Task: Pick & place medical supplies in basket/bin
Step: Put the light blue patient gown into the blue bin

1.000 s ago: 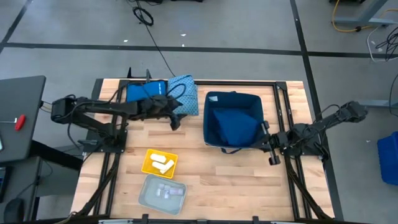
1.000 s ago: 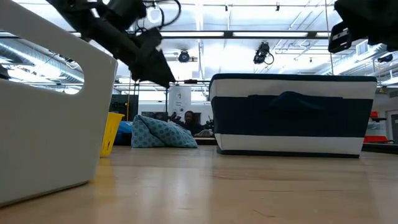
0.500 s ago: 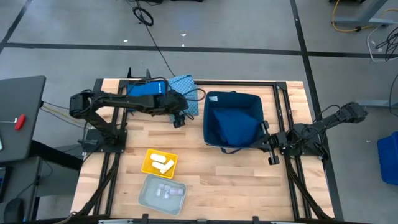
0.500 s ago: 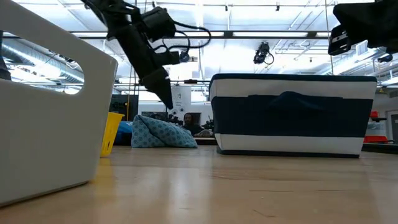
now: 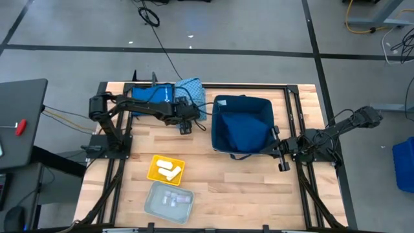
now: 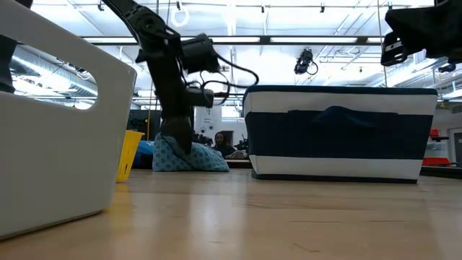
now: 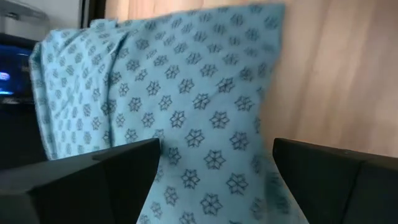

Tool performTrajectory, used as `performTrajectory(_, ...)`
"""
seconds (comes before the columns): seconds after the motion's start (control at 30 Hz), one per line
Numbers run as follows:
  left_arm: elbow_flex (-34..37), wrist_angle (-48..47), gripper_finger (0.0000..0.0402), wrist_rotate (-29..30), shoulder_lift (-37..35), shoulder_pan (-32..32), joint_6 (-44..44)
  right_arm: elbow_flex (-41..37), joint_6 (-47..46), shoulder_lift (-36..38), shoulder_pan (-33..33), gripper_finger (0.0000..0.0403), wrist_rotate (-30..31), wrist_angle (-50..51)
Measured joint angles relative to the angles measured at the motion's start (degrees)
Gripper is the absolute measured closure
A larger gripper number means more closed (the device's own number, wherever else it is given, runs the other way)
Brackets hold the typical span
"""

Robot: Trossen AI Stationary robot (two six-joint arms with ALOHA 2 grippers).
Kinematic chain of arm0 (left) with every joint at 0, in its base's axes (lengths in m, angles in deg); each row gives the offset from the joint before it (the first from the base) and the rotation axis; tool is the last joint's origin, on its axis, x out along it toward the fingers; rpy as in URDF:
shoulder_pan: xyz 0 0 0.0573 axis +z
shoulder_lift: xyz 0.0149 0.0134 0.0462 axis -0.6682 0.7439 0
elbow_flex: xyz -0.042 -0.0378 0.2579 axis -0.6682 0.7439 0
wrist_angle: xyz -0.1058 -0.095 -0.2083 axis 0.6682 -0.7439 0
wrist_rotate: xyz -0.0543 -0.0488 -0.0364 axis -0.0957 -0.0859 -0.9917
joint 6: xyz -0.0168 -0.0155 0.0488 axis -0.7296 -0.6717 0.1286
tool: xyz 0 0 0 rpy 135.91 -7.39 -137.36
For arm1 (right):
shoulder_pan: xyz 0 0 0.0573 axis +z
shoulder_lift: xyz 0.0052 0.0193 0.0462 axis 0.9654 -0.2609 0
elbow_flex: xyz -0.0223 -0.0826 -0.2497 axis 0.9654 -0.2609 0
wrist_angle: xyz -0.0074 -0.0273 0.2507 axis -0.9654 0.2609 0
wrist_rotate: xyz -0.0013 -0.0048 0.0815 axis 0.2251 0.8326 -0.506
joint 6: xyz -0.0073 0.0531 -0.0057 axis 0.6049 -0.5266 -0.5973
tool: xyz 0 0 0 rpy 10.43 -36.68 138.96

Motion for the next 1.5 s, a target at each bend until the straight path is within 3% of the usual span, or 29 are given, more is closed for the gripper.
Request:
performTrajectory(0.33, 0.0, 0.2, 0.0084, 4.3, 5.7, 1.9, 1.7, 0.0, 0.2, 0.0, 0.0, 0.0394, 0.2, 0.0)
performTrajectory(0.5, 0.0, 1.4, 0.011, 8.5, 7.5, 3.1, -0.8, 0.0, 0.2, 0.0, 0.0, 0.0394, 0.2, 0.0)
performTrajectory(0.63, 0.0, 2.8, 0.0173, 9.0, 8.1, 3.4, -1.9, 0.0, 0.2, 0.0, 0.0, 0.0394, 0.2, 0.0)
performTrajectory(0.87, 0.0, 3.4, 0.0359, 9.4, 8.1, 2.6, -2.6, 0.0, 0.2, 0.0, 0.0, 0.0394, 0.5, -0.1)
performTrajectory(0.9, 0.0, 3.5, 0.0371, 9.6, 8.1, 2.3, -2.8, 0.0, 0.2, 0.0, 0.0, 0.0394, 0.6, -0.2)
performTrajectory(1.2, -2.4, 4.5, 0.0371, 22.8, 7.3, -2.8, -2.9, 0.0, 0.2, 0.0, 0.0, 0.0394, 1.6, -0.1)
performTrajectory(1.5, -11.9, 2.8, 0.0371, 29.5, 6.9, -6.5, -1.4, 0.0, -0.2, 0.0, 0.0, 0.0394, 1.6, -0.2)
